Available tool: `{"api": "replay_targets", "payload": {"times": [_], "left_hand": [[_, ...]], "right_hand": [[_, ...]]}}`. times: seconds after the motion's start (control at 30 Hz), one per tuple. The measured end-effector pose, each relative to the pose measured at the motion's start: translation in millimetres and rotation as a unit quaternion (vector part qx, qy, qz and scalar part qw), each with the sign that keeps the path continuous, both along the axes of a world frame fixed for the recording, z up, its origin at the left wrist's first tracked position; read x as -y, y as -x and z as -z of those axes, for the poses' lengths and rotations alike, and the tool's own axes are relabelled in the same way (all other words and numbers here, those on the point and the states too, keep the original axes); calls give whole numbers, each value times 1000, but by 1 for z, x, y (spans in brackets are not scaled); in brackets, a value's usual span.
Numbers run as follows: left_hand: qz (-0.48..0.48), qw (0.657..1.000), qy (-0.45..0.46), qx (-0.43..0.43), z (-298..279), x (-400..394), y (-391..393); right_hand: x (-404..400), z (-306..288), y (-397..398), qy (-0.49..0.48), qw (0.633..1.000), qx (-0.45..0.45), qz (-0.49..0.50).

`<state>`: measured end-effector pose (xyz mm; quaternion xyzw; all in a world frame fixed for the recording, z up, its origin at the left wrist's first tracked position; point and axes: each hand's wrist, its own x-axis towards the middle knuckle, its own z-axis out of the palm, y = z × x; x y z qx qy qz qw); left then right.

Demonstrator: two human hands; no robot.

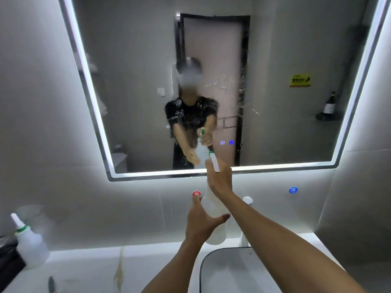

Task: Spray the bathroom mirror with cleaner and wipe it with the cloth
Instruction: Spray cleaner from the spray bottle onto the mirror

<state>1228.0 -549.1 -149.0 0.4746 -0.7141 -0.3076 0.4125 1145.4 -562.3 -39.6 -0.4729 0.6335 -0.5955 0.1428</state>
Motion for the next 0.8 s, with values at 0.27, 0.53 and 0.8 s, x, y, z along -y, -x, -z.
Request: {"api": "replay_targets", "payload": {"times": [0.27, 0.53, 0.8], "left_hand": [[-52, 998, -23, 6, 10, 5, -50], [-73, 997, -32, -1, 13, 3, -64], [-95, 995, -36, 18, 11, 6, -79]], "right_hand": [[13, 6, -49, -17, 998, -22, -49], [16, 9, -68, -10, 994, -100, -40], [23, 9, -84, 14, 996, -70, -58]]}}
